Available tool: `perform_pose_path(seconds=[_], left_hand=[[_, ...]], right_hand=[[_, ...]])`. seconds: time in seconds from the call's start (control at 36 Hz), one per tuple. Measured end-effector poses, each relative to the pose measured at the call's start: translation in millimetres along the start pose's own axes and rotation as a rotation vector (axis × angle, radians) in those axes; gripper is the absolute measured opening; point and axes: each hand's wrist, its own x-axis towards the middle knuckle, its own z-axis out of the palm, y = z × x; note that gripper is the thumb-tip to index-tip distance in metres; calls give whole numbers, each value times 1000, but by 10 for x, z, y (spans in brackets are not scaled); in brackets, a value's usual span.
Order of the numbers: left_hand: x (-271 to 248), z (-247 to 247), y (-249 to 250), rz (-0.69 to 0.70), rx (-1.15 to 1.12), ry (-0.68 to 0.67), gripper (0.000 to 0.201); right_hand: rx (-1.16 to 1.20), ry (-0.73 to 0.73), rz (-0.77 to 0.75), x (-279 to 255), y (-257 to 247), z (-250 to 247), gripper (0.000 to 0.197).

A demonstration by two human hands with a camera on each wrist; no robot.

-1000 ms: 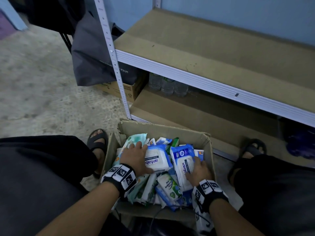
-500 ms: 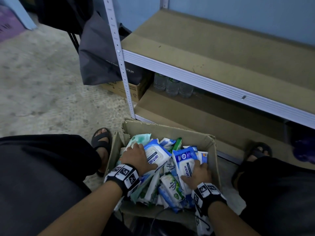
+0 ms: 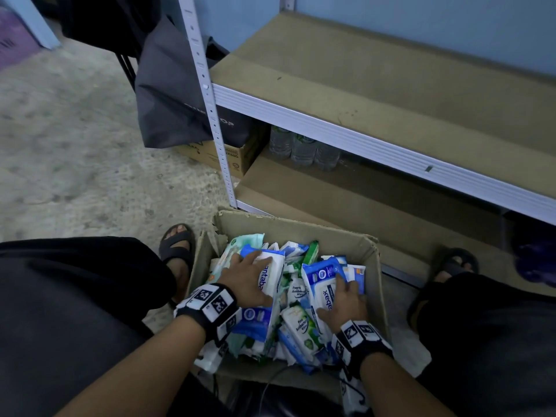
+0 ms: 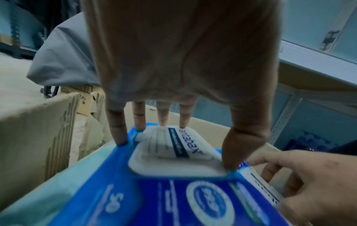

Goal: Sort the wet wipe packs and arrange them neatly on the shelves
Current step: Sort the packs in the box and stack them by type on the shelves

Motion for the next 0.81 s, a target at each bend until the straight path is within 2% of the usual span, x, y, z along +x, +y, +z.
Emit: perform_pose_path(seconds=[0.08,0.14,0.36,0.47,0.58,0.67,0.81], left_hand=[[12,-41,-44,25,70,-111,117],[1,-88,-63,47,108,-133,121],[-27,-88,-23,27,209,41,112],[-16,-13,33,-69,252,115,113],[-18,35,109,-253,256,188,128],[-40,57,153,-367,272,232,130],[-81,-8,123,-409,267,206,121]], right_hand=[[25,-13,11,29,-2,-7,97],[59,-12,23,42,3,-13,98],[280,-14,88,71,23,-98,106],[382,-14,104,81,-24,-160,104],[495,5,133,99,-81,-229,106],[573,36,202,147,-85,-294,101],[637,81,354,210,-54,-362,99]])
